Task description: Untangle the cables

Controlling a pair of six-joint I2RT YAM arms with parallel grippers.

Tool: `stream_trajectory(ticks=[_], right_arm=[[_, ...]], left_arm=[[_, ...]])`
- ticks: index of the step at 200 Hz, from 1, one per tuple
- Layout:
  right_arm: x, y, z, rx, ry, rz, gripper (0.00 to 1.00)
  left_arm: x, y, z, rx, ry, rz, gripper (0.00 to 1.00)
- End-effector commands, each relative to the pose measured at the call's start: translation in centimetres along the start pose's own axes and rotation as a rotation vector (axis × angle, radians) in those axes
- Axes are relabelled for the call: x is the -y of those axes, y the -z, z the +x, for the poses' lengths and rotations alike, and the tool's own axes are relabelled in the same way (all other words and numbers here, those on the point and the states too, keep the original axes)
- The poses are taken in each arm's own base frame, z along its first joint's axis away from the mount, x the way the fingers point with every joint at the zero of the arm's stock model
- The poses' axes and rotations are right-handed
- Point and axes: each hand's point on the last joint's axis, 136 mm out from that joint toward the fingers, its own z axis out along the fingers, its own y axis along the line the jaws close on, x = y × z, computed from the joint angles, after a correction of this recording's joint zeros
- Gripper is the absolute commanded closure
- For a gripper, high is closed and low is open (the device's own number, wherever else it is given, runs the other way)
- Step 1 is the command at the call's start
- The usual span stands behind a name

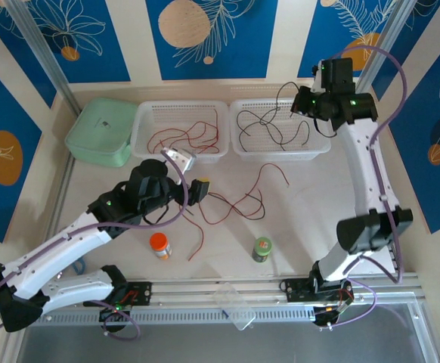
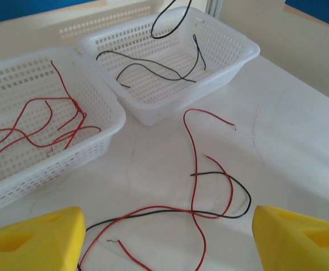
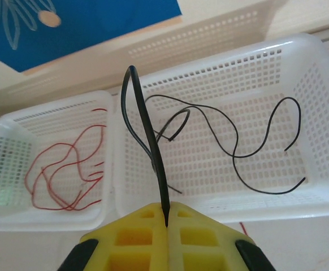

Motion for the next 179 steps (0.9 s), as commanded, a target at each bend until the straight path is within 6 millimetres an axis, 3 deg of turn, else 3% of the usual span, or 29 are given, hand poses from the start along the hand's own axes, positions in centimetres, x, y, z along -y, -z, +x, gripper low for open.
stream_trajectory(ticks=[1,46,93,115,179], right_arm=[[0.6,-2.6,-1.1,-0.020,-0.006,-0.031,1.00],[2.9,-9.9,-0.2,-0.130,-0.047,0.015,1.00],[6.4,-16.5,3.8,-0.264,-0.094,0.116,1.00],[7.7,-18.2,5.3,-0.294,-0.110,0.161,1.00],[10.8,-19.7,7.4,-0.324,-0.096,0.294,0.75]], left_arm=[[-0.5,0.8,0.9,-0.019,0.044,-0.014,0.23],[-1.2,1.2,1.6,-0.041,0.058,-0.051,0.23],[-1.9,1.0,2.9,-0.097,0.079,-0.097,0.23],[-2.6,1.1,3.7,-0.126,0.087,-0.135,0.23],[-3.9,0.9,5.6,-0.219,0.131,-0.227,0.23]])
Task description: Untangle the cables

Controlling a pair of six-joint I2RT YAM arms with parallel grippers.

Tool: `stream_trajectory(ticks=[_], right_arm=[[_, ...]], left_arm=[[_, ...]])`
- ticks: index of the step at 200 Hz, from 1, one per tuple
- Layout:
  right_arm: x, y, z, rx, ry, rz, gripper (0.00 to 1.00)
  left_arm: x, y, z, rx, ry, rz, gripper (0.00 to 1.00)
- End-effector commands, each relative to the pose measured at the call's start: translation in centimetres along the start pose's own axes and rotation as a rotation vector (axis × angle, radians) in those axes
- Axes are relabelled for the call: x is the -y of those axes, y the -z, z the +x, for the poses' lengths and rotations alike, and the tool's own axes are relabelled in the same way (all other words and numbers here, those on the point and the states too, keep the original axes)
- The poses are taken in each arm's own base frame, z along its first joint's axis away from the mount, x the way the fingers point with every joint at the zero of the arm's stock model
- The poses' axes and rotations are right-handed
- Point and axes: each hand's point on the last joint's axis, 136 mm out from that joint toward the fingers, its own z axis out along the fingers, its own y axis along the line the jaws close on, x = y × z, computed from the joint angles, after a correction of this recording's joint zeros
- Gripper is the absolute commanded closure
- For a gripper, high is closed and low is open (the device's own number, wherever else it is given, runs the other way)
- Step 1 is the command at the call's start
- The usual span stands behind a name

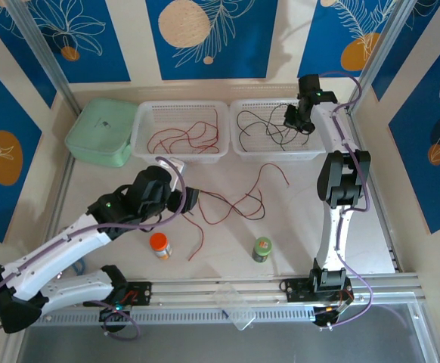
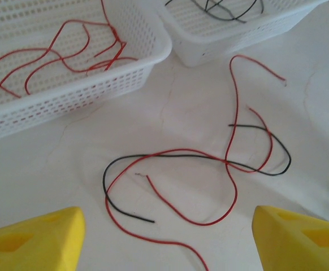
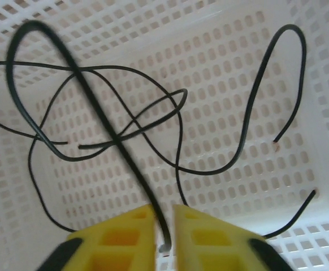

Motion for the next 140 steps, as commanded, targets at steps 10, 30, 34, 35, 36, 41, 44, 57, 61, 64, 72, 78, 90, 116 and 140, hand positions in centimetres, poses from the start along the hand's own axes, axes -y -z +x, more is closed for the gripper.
stream_trajectory(ticks=[10,30,34,35,36,41,44,57,61,64,72,78,90,116,140], right_arm=[[1.8,-1.4,0.6,-0.013,0.001,0.086,0.71],[2.3,-1.4,0.8,-0.014,0.009,0.108,0.63],[2.3,-1.4,0.8,-0.014,0.012,0.110,0.63],[2.3,-1.3,0.8,-0.013,0.013,0.109,0.63],[2.3,-1.3,0.8,-0.013,0.012,0.111,0.63],[2.3,-1.2,0.7,-0.010,0.015,0.111,0.62],[2.3,-1.1,0.7,-0.008,0.015,0.113,0.62],[2.2,-0.6,0.7,-0.001,0.023,0.115,0.61],[2.2,-0.4,0.6,0.004,0.025,0.115,0.62],[2.2,-0.2,0.6,0.007,0.027,0.115,0.61],[2.0,0.1,0.6,0.014,0.032,0.114,0.61],[1.9,0.5,0.5,0.021,0.035,0.113,0.61],[1.8,1.3,0.4,0.035,0.041,0.112,0.61],[1.5,3.4,0.5,0.069,0.056,0.119,0.57],[1.7,5.7,0.7,0.102,0.064,0.127,0.41]], left_arm=[[-1.3,-0.2,0.7,-0.055,0.047,-0.082,0.23],[-1.6,-0.8,1.5,-0.095,0.062,-0.116,0.23],[-1.7,-0.9,1.6,-0.101,0.065,-0.120,0.23],[-1.7,-0.9,1.6,-0.103,0.066,-0.121,0.23],[-1.7,-0.9,1.6,-0.104,0.066,-0.123,0.23],[-1.7,-1.1,1.8,-0.110,0.070,-0.127,0.23],[-1.7,-1.2,1.8,-0.114,0.072,-0.128,0.23],[-1.7,-1.5,2.1,-0.125,0.082,-0.133,0.23],[-1.7,-1.6,2.1,-0.127,0.083,-0.133,0.23],[-1.7,-1.7,2.2,-0.129,0.085,-0.134,0.23],[-1.7,-1.9,2.3,-0.137,0.087,-0.138,0.22],[-1.7,-2.1,2.5,-0.143,0.088,-0.142,0.22],[-1.8,-2.4,2.7,-0.157,0.090,-0.152,0.22],[-1.9,-3.4,3.3,-0.201,0.092,-0.173,0.22],[-2.1,-4.3,4.2,-0.247,0.097,-0.195,0.22]])
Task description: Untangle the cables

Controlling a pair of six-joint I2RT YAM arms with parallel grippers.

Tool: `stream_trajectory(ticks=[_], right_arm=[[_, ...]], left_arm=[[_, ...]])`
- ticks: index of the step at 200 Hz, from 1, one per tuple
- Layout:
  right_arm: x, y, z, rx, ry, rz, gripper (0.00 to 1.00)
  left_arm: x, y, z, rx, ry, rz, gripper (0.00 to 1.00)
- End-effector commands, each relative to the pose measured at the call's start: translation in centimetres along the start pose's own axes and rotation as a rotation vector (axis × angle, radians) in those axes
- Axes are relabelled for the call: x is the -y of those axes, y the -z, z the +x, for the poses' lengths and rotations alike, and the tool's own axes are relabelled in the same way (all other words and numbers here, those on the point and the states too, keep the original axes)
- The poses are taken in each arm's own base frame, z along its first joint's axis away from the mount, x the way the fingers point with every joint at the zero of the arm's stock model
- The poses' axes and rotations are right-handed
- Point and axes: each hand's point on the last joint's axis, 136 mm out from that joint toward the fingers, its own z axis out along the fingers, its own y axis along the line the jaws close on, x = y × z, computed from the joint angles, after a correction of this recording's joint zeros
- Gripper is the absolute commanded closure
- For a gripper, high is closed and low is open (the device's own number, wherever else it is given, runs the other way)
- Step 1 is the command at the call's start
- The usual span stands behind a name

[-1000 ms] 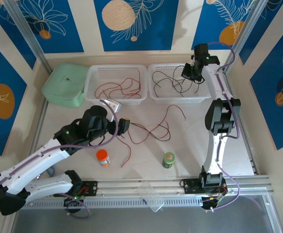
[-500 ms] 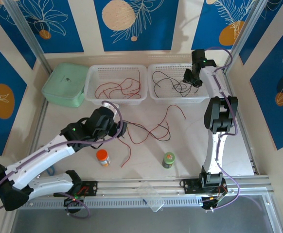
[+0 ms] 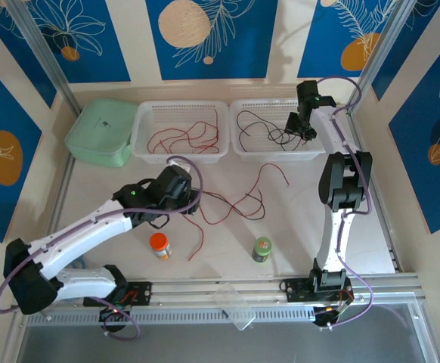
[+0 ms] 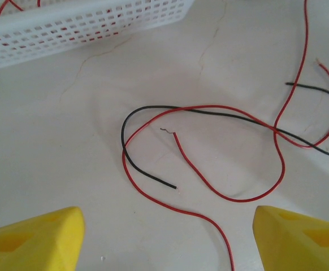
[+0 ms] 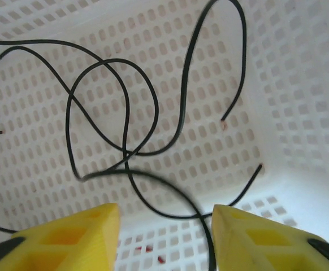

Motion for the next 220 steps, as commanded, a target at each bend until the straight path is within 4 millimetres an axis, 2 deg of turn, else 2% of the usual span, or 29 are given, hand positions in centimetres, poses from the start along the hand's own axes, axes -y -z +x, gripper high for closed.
stream_trajectory(ticks=[1,28,73,110,137,179,220], right_arm=[[0.0,5.0,-1.1,0.102,0.018,-0.006,0.41],[0.4,7.2,-0.7,0.130,0.023,-0.013,0.34],[0.1,12.1,1.3,0.190,0.023,-0.088,0.36],[-0.8,16.7,5.9,0.238,0.053,-0.191,0.38],[-1.3,18.7,10.8,0.235,0.068,-0.256,0.42],[-1.7,19.6,16.8,0.194,0.098,-0.313,0.49],[-2.5,18.8,19.6,0.142,0.117,-0.323,0.51]], left_arm=[[-0.5,-0.4,-0.1,-0.031,0.029,-0.035,0.22],[-0.9,-1.2,0.2,-0.052,0.039,-0.051,0.22],[-2.5,-2.8,1.2,-0.112,0.113,-0.054,0.22],[-3.5,-5.4,2.6,-0.196,0.165,-0.047,0.24],[-4.1,-7.6,3.5,-0.239,0.188,-0.049,0.30],[-3.8,-10.5,4.3,-0.283,0.205,-0.032,0.41],[-4.2,-13.2,4.0,-0.282,0.169,-0.081,0.46]])
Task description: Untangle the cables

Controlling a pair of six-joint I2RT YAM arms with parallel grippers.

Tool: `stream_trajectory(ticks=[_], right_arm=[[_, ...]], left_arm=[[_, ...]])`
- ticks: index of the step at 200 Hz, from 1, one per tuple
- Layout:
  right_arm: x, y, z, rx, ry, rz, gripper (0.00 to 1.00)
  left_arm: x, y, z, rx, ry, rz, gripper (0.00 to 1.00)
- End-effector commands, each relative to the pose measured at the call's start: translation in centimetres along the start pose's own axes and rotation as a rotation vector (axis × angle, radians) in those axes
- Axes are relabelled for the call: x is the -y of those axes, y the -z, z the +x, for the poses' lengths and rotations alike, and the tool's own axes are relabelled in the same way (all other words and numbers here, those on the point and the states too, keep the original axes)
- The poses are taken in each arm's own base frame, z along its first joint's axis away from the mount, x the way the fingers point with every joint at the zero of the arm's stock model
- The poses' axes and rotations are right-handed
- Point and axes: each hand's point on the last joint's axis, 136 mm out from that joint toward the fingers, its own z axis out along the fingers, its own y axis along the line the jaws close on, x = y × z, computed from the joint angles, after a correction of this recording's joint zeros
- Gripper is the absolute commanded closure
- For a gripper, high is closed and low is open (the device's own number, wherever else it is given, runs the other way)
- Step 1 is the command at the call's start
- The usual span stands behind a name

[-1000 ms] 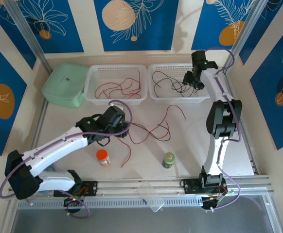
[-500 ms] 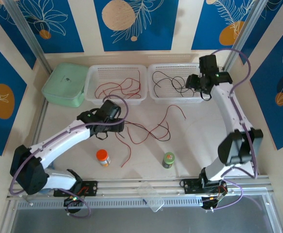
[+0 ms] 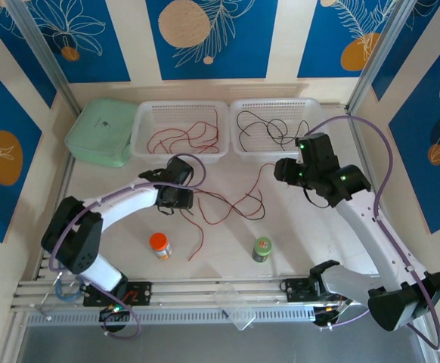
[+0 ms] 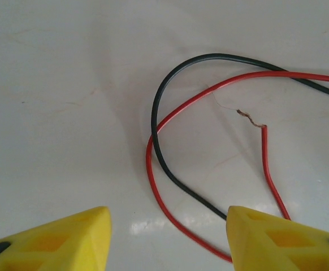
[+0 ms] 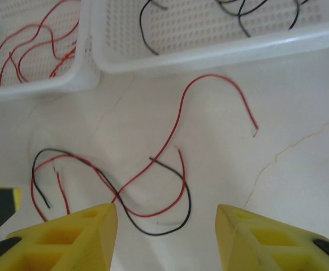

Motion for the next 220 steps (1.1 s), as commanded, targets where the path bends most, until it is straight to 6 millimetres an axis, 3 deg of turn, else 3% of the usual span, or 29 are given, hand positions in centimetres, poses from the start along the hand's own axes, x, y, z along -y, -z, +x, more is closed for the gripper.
stream_trajectory(ticks=[1,42,79,182,203,220], right_arm=[[-0.2,-0.6,1.5,-0.036,-0.029,0.002,0.51],[-1.4,-1.7,2.7,-0.076,-0.005,-0.007,0.54],[-1.8,-1.7,2.8,-0.075,0.008,-0.001,0.54],[-1.8,-1.4,2.6,-0.069,0.011,0.008,0.54],[-1.7,-1.2,2.5,-0.062,0.010,0.011,0.55],[-1.7,-1.1,2.5,-0.058,0.011,0.010,0.55]], left_arm=[[0.1,-1.0,-1.8,0.038,-0.017,-0.015,0.46],[0.5,-3.1,-3.7,0.049,-0.066,-0.020,0.54],[1.0,-3.3,-4.7,0.067,-0.082,-0.007,0.56],[0.1,-5.3,-5.1,0.060,-0.129,-0.058,0.65],[0.3,-4.9,-5.6,0.083,-0.129,-0.049,0.74],[0.4,-4.3,-6.0,0.103,-0.128,-0.041,0.89]])
